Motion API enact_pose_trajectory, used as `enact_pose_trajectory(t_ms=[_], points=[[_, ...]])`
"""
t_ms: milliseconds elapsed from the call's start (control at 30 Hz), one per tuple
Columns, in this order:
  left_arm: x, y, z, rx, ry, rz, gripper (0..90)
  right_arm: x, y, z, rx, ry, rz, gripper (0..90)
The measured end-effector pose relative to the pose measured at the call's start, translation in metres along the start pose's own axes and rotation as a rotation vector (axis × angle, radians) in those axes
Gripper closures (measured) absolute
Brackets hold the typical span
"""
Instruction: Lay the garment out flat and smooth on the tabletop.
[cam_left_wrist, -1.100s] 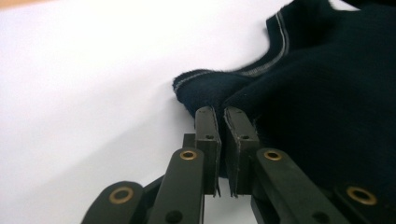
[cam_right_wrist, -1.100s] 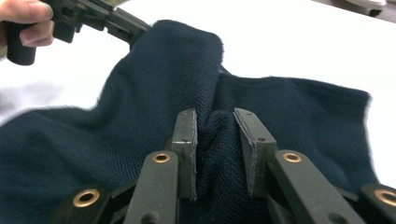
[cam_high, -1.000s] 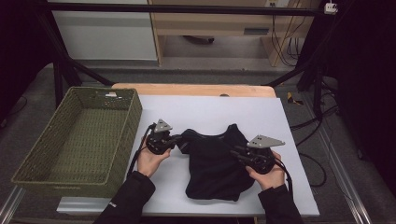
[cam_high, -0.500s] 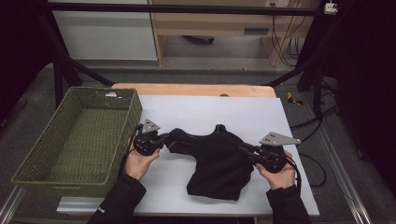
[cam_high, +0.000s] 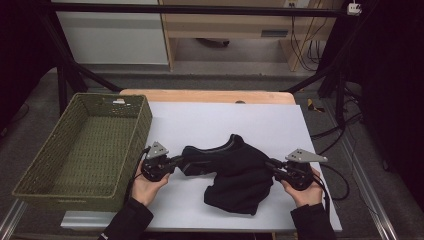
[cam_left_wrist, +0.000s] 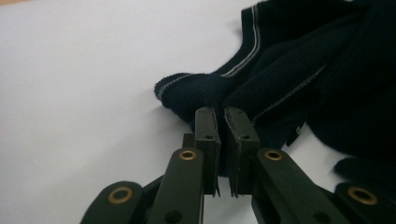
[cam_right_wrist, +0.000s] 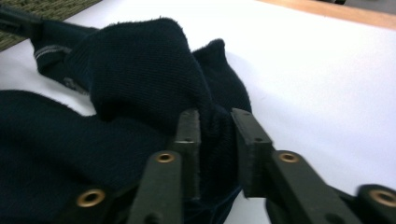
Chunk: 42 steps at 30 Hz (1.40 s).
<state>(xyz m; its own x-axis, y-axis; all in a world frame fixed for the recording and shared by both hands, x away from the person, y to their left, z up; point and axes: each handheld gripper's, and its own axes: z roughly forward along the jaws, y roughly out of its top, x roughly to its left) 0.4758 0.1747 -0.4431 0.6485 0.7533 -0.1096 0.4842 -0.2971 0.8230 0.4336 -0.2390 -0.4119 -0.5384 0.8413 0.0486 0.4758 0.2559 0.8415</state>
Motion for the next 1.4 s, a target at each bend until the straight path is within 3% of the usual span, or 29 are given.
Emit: enact_pose_trajectory(t_ms=[100, 200, 267, 433, 533, 700, 733, 867, 1033, 1133, 1267, 1400], points=[[-0.001, 0.005, -0.001, -0.010, 0.006, 0.005, 84.2, 0.008, 0.008, -0.003, -0.056, -0.008, -0.038, 48.3], [-0.002, 0.015, -0.003, -0.027, 0.008, -0.001, 84.2, 0.017, 0.019, 0.000, -0.107, 0.013, -0.047, 40.9], [-0.003, 0.023, -0.006, -0.044, 0.013, -0.003, 84.2, 0.025, 0.026, 0.007, -0.114, 0.046, -0.046, 35.9], [-0.005, 0.048, -0.011, -0.082, 0.022, -0.001, 84.3, 0.045, 0.041, 0.032, -0.098, 0.066, -0.092, 29.4], [-0.006, 0.064, -0.013, -0.101, 0.027, -0.005, 84.3, 0.050, 0.045, 0.050, -0.039, 0.058, -0.113, 34.3], [-0.001, 0.086, -0.013, -0.106, 0.052, -0.011, 84.4, 0.049, 0.042, 0.056, 0.041, 0.051, -0.109, 77.3], [0.000, 0.089, -0.013, -0.103, 0.060, -0.010, 84.5, 0.047, 0.041, 0.053, 0.038, 0.058, -0.101, 80.5], [0.008, 0.101, -0.016, -0.113, 0.092, -0.021, 84.6, 0.040, 0.042, 0.031, -0.022, 0.043, -0.090, 82.3], [0.025, 0.117, -0.025, -0.135, 0.136, -0.069, 84.8, 0.028, 0.046, 0.005, -0.108, 0.041, -0.075, 82.3], [0.034, 0.124, -0.028, -0.144, 0.157, -0.097, 84.8, 0.021, 0.046, -0.005, -0.130, 0.036, -0.075, 82.3], [0.038, 0.120, -0.022, -0.133, 0.152, -0.111, 84.7, 0.011, 0.035, -0.012, -0.125, 0.026, -0.066, 82.6], [0.040, 0.106, -0.007, -0.099, 0.136, -0.117, 82.9, -0.003, 0.007, -0.005, -0.045, -0.017, -0.053, 82.5]])
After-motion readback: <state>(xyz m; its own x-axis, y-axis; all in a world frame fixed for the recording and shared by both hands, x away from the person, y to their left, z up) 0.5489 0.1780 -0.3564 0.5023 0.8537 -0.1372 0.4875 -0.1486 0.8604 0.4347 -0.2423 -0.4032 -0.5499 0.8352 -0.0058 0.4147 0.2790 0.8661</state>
